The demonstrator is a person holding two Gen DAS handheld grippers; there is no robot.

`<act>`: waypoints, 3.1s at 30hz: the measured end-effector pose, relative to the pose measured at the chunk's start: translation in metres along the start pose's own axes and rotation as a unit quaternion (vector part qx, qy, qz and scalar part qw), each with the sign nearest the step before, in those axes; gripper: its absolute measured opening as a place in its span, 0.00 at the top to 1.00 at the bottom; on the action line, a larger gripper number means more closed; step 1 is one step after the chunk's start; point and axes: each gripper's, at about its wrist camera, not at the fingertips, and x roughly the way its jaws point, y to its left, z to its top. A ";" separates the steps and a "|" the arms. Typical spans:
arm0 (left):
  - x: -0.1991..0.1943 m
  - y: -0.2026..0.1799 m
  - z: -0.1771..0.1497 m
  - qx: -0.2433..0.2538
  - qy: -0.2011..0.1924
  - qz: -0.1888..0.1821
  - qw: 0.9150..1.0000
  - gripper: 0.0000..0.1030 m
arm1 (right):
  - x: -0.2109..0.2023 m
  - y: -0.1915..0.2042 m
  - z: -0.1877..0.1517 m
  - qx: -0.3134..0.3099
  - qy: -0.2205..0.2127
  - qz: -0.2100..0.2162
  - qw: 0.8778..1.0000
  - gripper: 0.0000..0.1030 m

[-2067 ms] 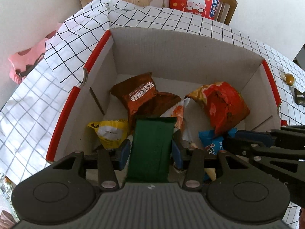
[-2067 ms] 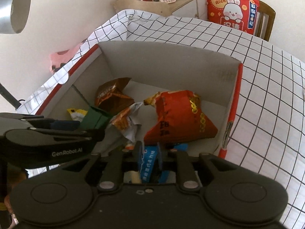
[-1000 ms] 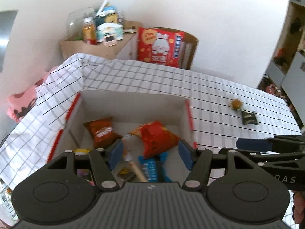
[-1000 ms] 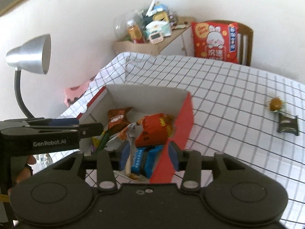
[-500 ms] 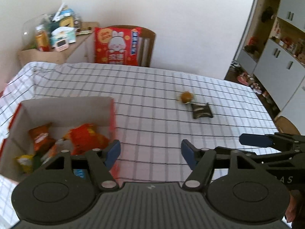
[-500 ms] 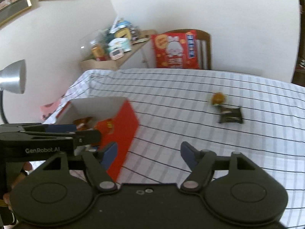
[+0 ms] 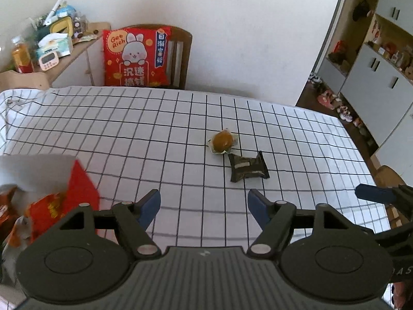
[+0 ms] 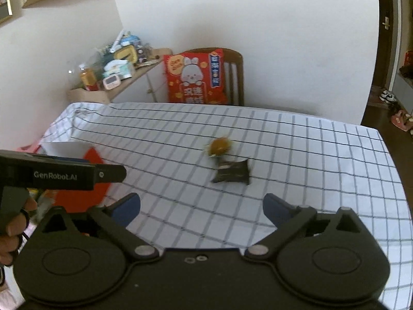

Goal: Organize snacks
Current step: 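Withdraw both tools from the box toward the pastry and dark snack, then grasp the round pastry with left tool while right tool grasps the dark wrapped snack, then carry the pastry and dark snack over the box with both tools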

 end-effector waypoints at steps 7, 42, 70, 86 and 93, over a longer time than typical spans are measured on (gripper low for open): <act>0.054 -0.012 0.037 0.029 0.022 -0.015 0.999 0.28 | 0.036 -0.028 0.013 -0.020 0.019 0.003 1.000 0.01; 0.246 -0.029 0.088 0.089 0.112 -0.020 0.989 0.32 | 0.193 -0.043 0.028 -0.010 0.088 0.020 0.996 0.13; 0.141 -0.019 0.054 0.055 0.095 0.004 0.994 0.54 | 0.125 -0.029 0.015 -0.002 0.070 0.028 0.997 0.49; 0.010 0.010 0.019 0.014 0.065 0.006 0.998 0.53 | 0.027 0.014 0.011 -0.003 0.048 0.069 0.996 0.49; -0.046 0.035 -0.002 -0.011 0.043 0.022 0.999 0.53 | 0.005 0.051 0.012 -0.015 0.038 0.096 0.995 0.49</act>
